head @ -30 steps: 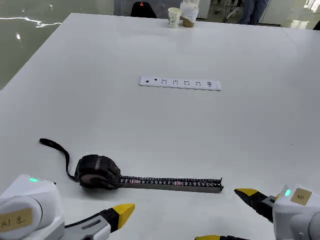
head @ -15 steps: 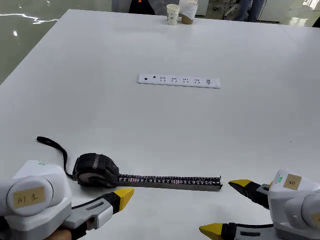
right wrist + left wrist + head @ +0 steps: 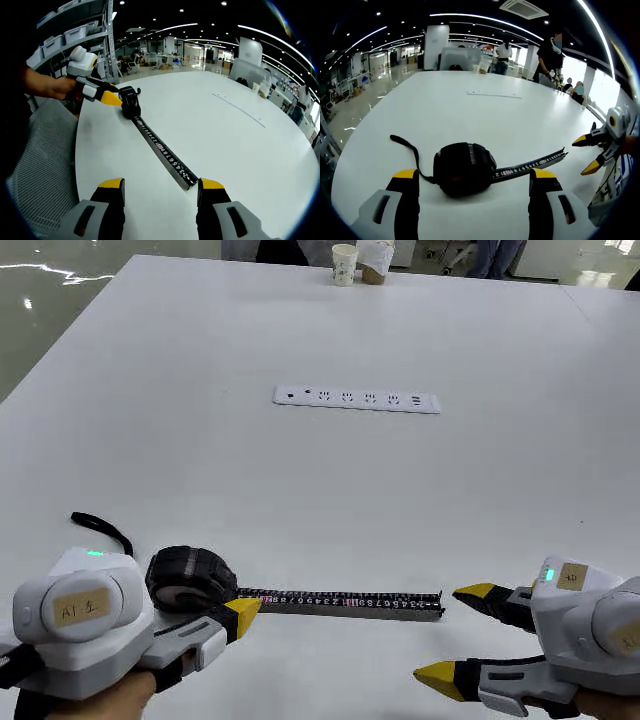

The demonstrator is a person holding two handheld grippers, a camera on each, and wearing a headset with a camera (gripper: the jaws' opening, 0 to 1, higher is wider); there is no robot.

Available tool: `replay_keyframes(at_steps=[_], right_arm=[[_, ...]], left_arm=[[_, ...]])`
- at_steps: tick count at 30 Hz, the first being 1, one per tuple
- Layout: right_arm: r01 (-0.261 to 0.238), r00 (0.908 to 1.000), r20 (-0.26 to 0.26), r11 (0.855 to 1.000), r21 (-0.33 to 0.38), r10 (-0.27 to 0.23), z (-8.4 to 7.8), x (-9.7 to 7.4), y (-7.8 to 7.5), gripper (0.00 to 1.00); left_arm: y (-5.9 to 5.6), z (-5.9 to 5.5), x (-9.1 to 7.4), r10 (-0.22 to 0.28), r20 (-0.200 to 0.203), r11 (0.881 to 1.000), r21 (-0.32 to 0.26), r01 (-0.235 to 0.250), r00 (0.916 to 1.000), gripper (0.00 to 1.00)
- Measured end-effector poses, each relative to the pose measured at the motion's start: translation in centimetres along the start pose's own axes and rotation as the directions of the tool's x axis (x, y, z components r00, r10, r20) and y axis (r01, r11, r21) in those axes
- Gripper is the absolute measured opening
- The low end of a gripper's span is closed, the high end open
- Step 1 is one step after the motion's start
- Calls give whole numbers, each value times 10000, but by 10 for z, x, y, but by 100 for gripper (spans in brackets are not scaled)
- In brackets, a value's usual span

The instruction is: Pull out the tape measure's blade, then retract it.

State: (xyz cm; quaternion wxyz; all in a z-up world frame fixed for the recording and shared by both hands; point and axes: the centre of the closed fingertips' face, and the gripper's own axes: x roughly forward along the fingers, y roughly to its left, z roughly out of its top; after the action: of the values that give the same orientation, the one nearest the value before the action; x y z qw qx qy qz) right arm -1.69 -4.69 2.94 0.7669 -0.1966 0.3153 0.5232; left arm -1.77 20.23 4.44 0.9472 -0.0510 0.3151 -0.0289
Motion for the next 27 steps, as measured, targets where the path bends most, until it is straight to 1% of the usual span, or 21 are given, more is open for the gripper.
replay_keyframes(at_steps=[10,14,16,20,27], right_arm=[[-375,9988,-342,9977,-557,356,-4,8,-14,49],[-427,9983,-435,9960,-787,394,-6,10,-21,46],[-493,9978,-484,9951,-860,452,-7,12,-25,44],[-682,9961,-634,9924,-1021,619,-12,16,-32,39],[-1019,9928,-758,9866,-1274,928,-17,21,-37,31]], left_arm=[[6,3,9,233,-62,9994,-245,-234,9997,80],[7,4,11,311,-54,9989,-346,-312,9995,77],[7,4,13,327,-82,9989,-345,-330,9994,74],[8,3,15,414,-133,9978,-518,-420,9991,71],[9,1,18,492,-188,9967,-631,-503,9986,66]])
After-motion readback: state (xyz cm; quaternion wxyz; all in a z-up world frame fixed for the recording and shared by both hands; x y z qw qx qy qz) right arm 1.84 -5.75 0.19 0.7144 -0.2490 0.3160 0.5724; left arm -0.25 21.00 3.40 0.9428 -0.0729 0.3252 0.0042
